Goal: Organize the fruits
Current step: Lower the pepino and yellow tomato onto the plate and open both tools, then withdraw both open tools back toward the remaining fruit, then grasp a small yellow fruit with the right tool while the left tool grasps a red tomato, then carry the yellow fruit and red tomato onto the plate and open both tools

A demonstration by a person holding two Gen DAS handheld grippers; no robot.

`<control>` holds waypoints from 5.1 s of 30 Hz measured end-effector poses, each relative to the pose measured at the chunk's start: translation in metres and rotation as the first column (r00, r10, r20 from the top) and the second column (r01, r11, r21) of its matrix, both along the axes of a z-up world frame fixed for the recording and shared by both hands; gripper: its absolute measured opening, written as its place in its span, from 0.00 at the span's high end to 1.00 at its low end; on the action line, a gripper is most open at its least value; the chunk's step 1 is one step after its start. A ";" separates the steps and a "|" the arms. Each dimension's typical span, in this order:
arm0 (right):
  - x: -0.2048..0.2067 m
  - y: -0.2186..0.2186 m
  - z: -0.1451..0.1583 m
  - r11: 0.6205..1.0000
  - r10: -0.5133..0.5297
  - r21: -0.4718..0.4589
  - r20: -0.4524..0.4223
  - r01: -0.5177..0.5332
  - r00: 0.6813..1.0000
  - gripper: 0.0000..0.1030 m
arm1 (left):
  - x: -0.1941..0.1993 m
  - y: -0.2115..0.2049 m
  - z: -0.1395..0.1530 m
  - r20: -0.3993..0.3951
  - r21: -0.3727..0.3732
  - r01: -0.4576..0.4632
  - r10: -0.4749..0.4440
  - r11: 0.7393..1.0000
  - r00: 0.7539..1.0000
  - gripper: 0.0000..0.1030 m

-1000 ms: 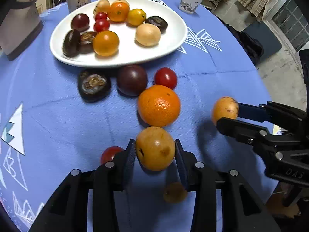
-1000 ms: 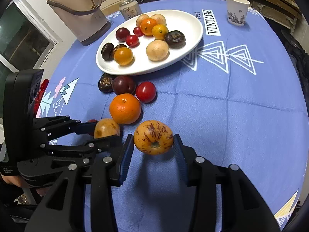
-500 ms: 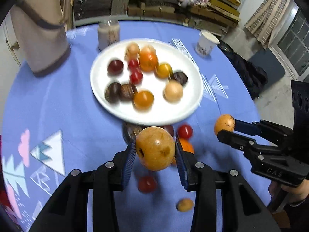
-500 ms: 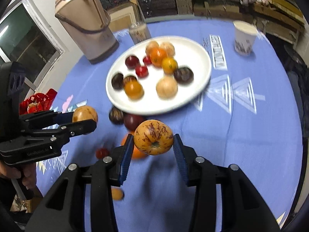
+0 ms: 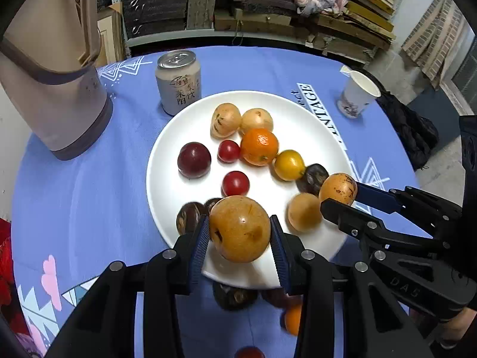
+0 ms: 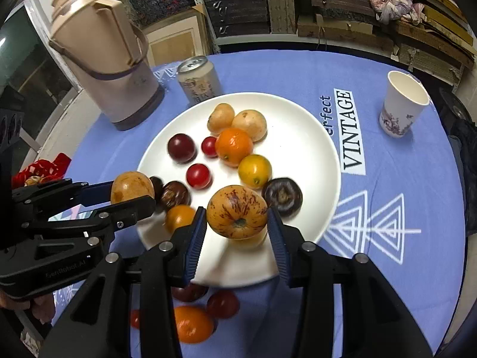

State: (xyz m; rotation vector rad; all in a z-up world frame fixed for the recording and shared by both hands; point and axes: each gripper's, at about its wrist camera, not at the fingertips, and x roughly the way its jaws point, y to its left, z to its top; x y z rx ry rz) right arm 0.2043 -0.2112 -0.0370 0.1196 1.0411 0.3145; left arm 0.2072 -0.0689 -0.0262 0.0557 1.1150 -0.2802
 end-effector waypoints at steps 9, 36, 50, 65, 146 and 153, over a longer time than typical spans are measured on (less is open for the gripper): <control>0.008 -0.005 -0.003 0.998 -0.056 0.027 0.009 0.055 0.998 0.40 | 0.017 0.003 -0.014 -0.036 0.047 -0.066 0.068 0.997 0.997 0.43; -0.098 -0.023 0.014 0.995 -0.095 0.032 -0.014 0.095 0.995 0.27 | -0.068 0.038 0.009 -0.020 0.061 -0.138 0.140 0.989 0.990 0.17; -0.150 -0.002 -0.006 1.000 -0.006 0.006 -0.047 0.006 0.999 0.14 | -0.110 0.053 -0.013 -0.085 0.085 -0.139 0.147 0.987 0.986 0.17; -0.212 0.071 -0.057 0.958 0.268 -0.066 -0.151 -0.280 0.952 0.38 | -0.141 0.061 -0.050 -0.174 0.136 -0.113 0.136 0.984 0.975 0.17; -0.066 0.012 0.029 0.999 0.029 0.044 0.039 -0.030 0.999 0.72 | -0.060 0.034 0.013 -0.011 0.045 -0.100 0.100 0.994 0.995 0.70; -0.045 0.015 0.026 0.998 0.024 0.056 0.044 -0.026 0.999 0.72 | -0.041 0.029 0.014 0.002 0.038 -0.095 0.095 0.995 0.995 0.70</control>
